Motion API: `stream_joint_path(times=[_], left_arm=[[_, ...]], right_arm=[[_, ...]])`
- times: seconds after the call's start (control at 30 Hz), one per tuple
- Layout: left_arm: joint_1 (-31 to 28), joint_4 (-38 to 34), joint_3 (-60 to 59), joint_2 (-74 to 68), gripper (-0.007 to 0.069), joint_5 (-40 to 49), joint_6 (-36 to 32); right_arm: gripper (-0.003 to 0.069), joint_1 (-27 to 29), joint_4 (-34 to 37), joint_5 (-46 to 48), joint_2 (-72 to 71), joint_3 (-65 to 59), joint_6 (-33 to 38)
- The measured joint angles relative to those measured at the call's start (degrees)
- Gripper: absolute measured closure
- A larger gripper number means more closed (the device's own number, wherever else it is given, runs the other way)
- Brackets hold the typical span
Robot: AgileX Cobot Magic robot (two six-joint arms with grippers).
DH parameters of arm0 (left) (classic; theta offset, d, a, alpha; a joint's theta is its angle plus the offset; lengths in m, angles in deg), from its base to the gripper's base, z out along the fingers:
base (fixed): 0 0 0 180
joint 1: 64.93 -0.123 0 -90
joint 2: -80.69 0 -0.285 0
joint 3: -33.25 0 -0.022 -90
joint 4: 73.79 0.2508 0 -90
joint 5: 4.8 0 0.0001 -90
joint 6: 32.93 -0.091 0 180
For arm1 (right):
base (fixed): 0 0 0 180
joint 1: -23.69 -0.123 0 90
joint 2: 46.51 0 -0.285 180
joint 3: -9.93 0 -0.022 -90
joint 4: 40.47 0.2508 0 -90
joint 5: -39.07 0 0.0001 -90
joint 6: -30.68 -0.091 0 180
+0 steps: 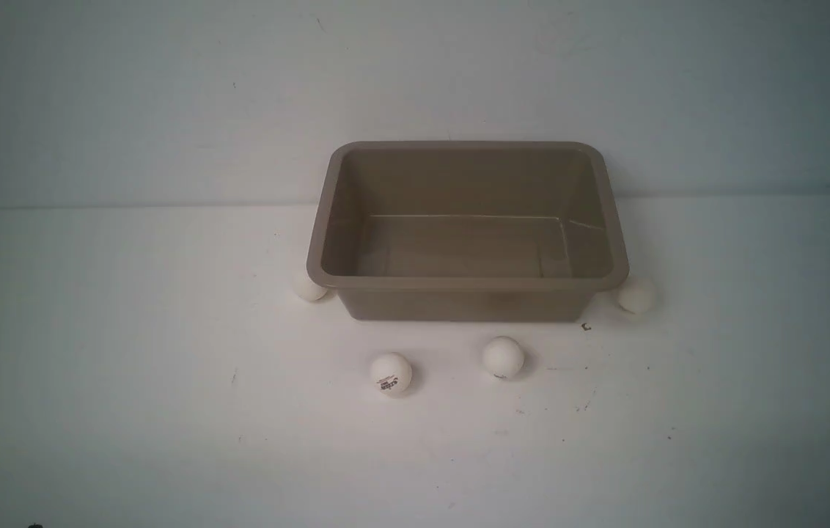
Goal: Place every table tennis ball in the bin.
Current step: Use the left arm to clamp the table tennis ball closest to it
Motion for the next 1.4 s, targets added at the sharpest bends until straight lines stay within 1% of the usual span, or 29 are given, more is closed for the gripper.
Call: stream_joint_path(times=[1.4], left_arm=[[0.0, 0.0, 0.0, 0.0, 0.0146, 0.0, 0.0]], right_arm=[[0.0271, 0.0, 0.0, 0.0, 0.0, 0.0, 1.5]])
